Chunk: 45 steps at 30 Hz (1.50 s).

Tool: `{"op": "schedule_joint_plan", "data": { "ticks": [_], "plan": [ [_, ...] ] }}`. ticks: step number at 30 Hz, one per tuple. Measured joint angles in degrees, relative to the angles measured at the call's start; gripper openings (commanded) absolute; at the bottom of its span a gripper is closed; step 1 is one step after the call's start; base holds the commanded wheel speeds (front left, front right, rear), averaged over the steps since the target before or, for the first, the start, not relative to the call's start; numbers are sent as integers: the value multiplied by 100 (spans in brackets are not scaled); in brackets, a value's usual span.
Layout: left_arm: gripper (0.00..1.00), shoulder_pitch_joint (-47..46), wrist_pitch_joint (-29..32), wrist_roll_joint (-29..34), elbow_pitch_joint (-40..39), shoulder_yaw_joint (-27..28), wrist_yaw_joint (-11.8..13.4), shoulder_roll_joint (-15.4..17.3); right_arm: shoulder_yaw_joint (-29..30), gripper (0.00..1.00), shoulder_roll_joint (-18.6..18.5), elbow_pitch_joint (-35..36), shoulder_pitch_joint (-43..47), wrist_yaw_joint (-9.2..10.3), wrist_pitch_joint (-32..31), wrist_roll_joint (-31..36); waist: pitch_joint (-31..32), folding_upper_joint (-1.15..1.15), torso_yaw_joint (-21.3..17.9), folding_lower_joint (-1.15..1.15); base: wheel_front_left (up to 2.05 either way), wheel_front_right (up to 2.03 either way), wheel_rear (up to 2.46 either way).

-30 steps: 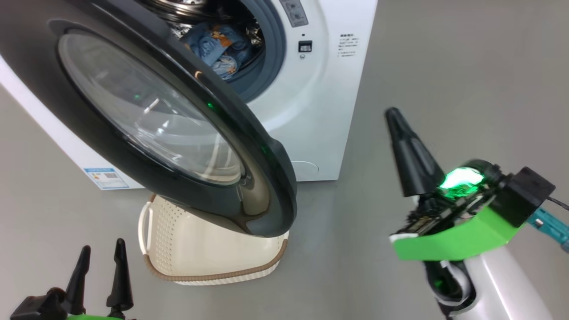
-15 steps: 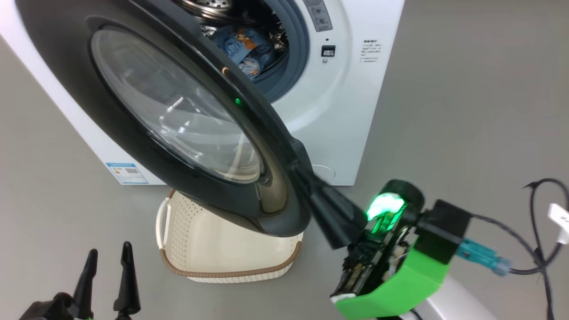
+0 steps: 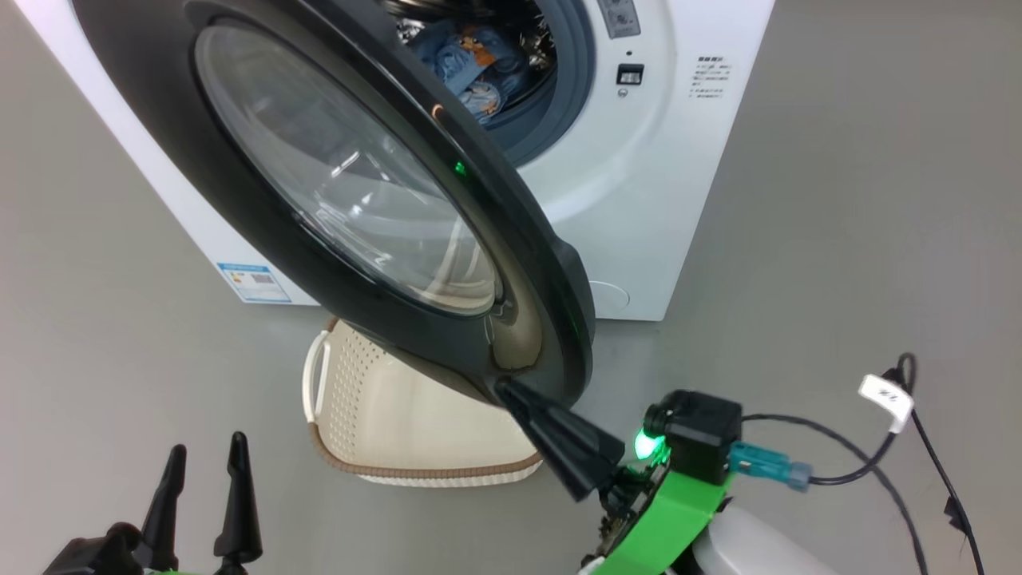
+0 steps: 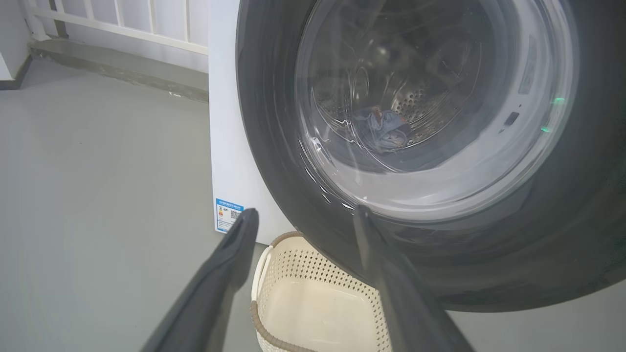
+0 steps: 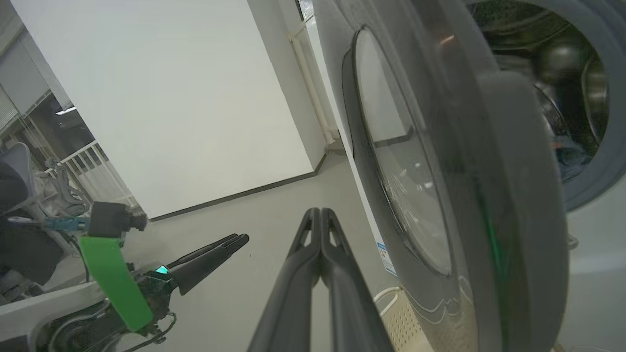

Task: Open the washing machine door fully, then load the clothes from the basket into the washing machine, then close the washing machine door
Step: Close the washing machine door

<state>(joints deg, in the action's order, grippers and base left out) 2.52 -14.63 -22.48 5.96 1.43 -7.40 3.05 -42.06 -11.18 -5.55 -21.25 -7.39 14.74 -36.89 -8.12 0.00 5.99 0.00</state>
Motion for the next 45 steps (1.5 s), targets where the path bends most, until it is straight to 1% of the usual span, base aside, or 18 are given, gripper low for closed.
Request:
{"op": "schedule_joint_plan", "data": {
  "ticks": [4, 9, 19, 31, 45],
  "plan": [
    [100, -7, 0, 0, 3, -29, 0, -14, -197, 0, -62, -445, -14, 0, 0, -121, -80, 0, 42, 0, 0, 0, 0],
    [100, -24, 0, 0, 12, -104, 0, -31, -248, 0, -85, -925, -144, 0, -1, -223, -170, 0, 67, 0, 0, 0, 0],
    [100, -250, 0, 0, 16, -152, 0, -44, -121, 0, -11, -1383, -409, 0, -1, -250, -394, 0, 107, 0, 0, 0, 0],
    [100, -424, 0, 2, 7, -199, 0, -56, 375, 0, 5, -1493, -520, -1, -1, -244, -626, 0, 119, 0, 0, 0, 0],
    [100, -733, 0, 18, -108, -383, 0, -80, 1206, 0, -23, -1551, -969, -1, -2, -200, -969, 0, 223, 0, 0, 0, 0]
  ]
}}
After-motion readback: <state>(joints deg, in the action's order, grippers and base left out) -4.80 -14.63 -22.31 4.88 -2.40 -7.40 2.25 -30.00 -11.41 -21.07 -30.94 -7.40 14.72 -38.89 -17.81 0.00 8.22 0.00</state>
